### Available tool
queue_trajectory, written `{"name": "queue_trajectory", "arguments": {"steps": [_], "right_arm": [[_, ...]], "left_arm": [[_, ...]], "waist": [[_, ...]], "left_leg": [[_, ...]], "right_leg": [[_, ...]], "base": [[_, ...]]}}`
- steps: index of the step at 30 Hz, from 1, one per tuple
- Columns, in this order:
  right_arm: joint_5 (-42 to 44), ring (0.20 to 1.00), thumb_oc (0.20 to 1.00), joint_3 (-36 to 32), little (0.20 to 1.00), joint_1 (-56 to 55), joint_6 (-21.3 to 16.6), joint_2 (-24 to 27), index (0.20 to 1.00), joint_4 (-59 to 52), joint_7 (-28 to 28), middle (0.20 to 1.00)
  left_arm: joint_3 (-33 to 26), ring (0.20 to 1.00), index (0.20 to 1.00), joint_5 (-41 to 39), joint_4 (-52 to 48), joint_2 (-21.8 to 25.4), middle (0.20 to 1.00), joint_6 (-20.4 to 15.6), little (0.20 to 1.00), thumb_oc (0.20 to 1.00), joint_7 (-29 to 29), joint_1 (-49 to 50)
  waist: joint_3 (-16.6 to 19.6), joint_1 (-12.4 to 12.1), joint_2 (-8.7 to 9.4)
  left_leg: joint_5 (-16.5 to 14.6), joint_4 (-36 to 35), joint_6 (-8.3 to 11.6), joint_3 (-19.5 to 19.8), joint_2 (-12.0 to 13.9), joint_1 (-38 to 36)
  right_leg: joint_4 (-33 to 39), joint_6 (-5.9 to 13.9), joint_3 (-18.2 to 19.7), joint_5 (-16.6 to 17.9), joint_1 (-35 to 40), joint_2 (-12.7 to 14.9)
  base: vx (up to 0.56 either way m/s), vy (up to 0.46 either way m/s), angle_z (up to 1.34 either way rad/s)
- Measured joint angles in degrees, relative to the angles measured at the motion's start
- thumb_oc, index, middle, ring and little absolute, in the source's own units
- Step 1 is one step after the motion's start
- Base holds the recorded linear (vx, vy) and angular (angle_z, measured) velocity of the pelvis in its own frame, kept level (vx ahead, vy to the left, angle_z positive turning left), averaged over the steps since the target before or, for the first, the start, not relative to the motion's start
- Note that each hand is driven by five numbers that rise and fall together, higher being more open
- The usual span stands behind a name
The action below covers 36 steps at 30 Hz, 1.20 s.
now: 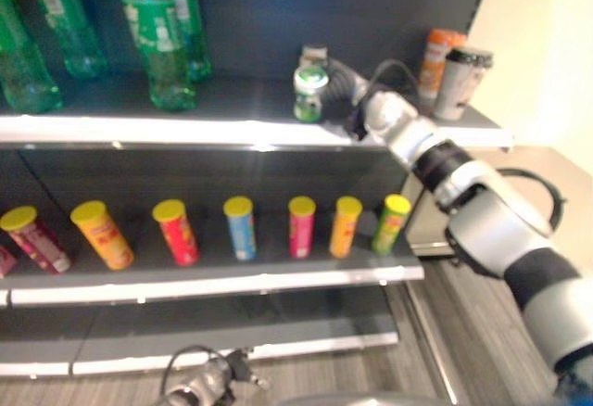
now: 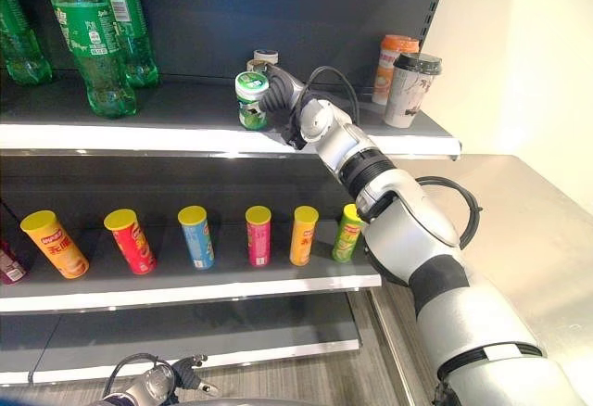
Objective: Put the goods on the table back onto the shelves and tidy them up.
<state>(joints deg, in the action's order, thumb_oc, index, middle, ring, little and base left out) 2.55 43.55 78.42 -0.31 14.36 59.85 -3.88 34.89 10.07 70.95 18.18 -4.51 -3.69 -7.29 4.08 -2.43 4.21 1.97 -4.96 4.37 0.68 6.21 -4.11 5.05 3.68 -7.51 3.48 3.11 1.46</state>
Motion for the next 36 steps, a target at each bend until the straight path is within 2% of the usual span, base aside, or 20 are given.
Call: {"name": "queue_trajectory", "arguments": {"steps": [3,17,22,25,31,36], "right_arm": [[-0.6,1.0,1.0,0.8,1.0,0.0,1.1,-0.2,1.0,1.9,-0.6,1.0],[-1.6,1.0,1.0,0.9,1.0,0.4,1.1,0.4,1.0,2.1,-0.8,1.0],[-1.9,1.0,1.0,1.0,1.0,0.7,1.1,2.0,1.0,1.7,-0.8,1.0],[-2.7,1.0,1.0,3.4,1.0,3.0,1.1,3.5,1.0,0.7,-0.8,1.0],[-3.8,1.0,1.0,3.9,1.0,7.1,0.9,7.7,1.0,-4.6,-0.3,1.0],[-3.6,1.0,1.0,3.9,1.0,7.3,0.7,8.6,1.0,-9.8,0.0,1.0]], "left_arm": [[0.0,1.0,1.0,0.0,0.0,0.0,1.0,0.0,1.0,1.0,-0.2,-0.3],[0.0,1.0,1.0,0.0,0.0,0.1,1.0,0.1,1.0,1.0,-0.3,-2.3],[0.0,1.0,1.0,0.0,0.1,0.1,1.0,0.1,1.0,1.0,-0.3,-2.3],[-0.3,1.0,1.0,0.0,0.5,0.1,1.0,0.1,1.0,1.0,-0.3,-2.3],[-1.8,1.0,1.0,0.0,1.5,0.4,1.0,0.1,1.0,1.0,-0.1,-2.2],[-3.8,1.0,1.0,0.0,1.6,0.5,1.0,0.1,1.0,1.0,0.4,-2.0]], "waist": [[-0.3,-0.1,-0.21],[-1.3,0.0,-1.51],[-1.6,0.0,-1.81],[-2.3,0.3,-2.67],[-2.3,0.5,-2.65],[-2.3,0.6,-2.54]], "left_leg": [[0.0,0.0,0.0,0.3,0.0,0.0],[0.1,0.0,0.04,0.3,0.0,-0.6],[0.1,0.0,0.04,0.1,0.0,-0.7],[0.0,0.0,-0.08,-1.2,0.0,-1.1],[-0.1,0.0,-0.08,-1.8,0.0,-1.5],[-0.3,0.0,-0.12,-2.8,-0.1,-2.0]], "right_leg": [[0.0,-0.04,-0.3,-0.1,0.0,0.0],[0.0,-0.01,-0.4,-0.3,0.5,0.0],[0.0,-0.02,-0.2,-0.3,0.6,0.0],[0.0,0.02,0.7,-0.2,0.4,0.0],[0.0,-0.13,1.4,-0.1,0.5,0.0],[0.0,0.12,2.3,0.1,0.6,0.0]], "base": [[-0.02,-0.008,0.05],[0.0,0.0,0.0],[0.0,-0.001,-0.02],[-0.01,-0.008,-0.13],[-0.01,-0.002,-0.06],[-0.02,0.01,-0.1]]}}
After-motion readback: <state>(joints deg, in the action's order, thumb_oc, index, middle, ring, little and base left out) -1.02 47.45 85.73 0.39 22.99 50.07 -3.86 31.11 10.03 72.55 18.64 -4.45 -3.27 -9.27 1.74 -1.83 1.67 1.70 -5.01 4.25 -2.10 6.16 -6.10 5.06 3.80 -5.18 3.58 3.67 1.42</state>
